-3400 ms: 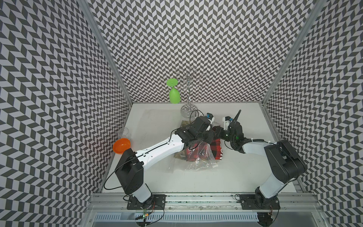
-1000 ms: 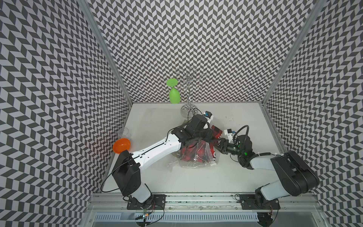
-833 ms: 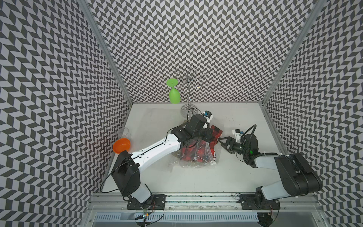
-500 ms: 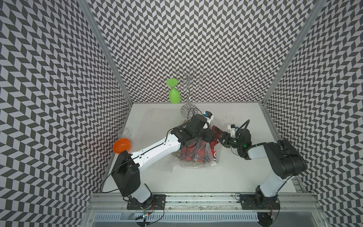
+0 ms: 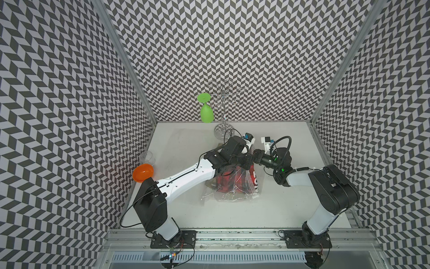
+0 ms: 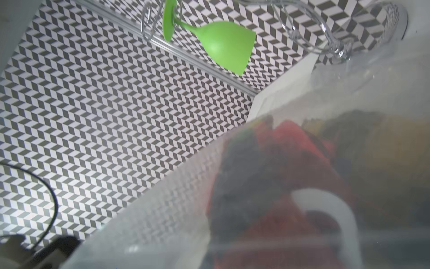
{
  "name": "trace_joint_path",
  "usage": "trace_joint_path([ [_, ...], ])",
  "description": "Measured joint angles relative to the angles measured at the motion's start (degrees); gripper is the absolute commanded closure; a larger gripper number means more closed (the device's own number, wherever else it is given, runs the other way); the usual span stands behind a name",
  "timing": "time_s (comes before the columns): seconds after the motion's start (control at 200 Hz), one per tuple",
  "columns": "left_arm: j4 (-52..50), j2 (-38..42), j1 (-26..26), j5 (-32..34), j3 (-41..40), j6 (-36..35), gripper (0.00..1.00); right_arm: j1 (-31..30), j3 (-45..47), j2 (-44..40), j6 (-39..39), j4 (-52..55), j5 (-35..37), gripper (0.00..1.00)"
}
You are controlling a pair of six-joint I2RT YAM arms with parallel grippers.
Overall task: Place the folded shirt into the vacuum bag
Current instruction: Place the shirt in the vacuum bag.
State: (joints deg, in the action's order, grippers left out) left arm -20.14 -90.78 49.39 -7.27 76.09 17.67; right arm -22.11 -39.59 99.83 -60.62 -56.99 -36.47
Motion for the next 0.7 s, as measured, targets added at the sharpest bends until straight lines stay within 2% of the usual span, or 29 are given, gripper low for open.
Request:
trace_joint_path([
  [0.09, 0.07, 0.0, 0.04, 0.02, 0.33, 0.02, 0.95, -0.81, -3.69, 4.5, 0.0, 3.76, 4.07, 0.91],
  [0.155, 0.17, 0.04, 0.02, 0.02, 0.52, 0.15, 0.95, -1.03, -4.76, 8.72, -0.11, 5.95, 7.13, 0.84],
  [0.305, 0.35, 0.07, 0.04, 0.02, 0.52, 0.2, 0.95, -0.52, -5.03, 12.85, 1.36, 11.78, 12.26, 0.51],
  [0.391, 0.39, 0.09, 0.02, 0.07, 0.52, 0.17, 0.95, -0.17, -6.29, 11.3, 3.37, 14.75, 12.22, 0.38],
  [0.466, 0.5, 0.09, -0.04, 0.04, 0.52, 0.17, 0.95, 0.13, -6.49, 8.11, 5.44, 18.95, 11.98, 0.31],
  [0.701, 1.11, 0.17, -0.31, -0.02, 0.5, 0.15, 0.95, 4.5, -1.75, -7.1, 13.9, 31.58, 7.69, 0.27],
])
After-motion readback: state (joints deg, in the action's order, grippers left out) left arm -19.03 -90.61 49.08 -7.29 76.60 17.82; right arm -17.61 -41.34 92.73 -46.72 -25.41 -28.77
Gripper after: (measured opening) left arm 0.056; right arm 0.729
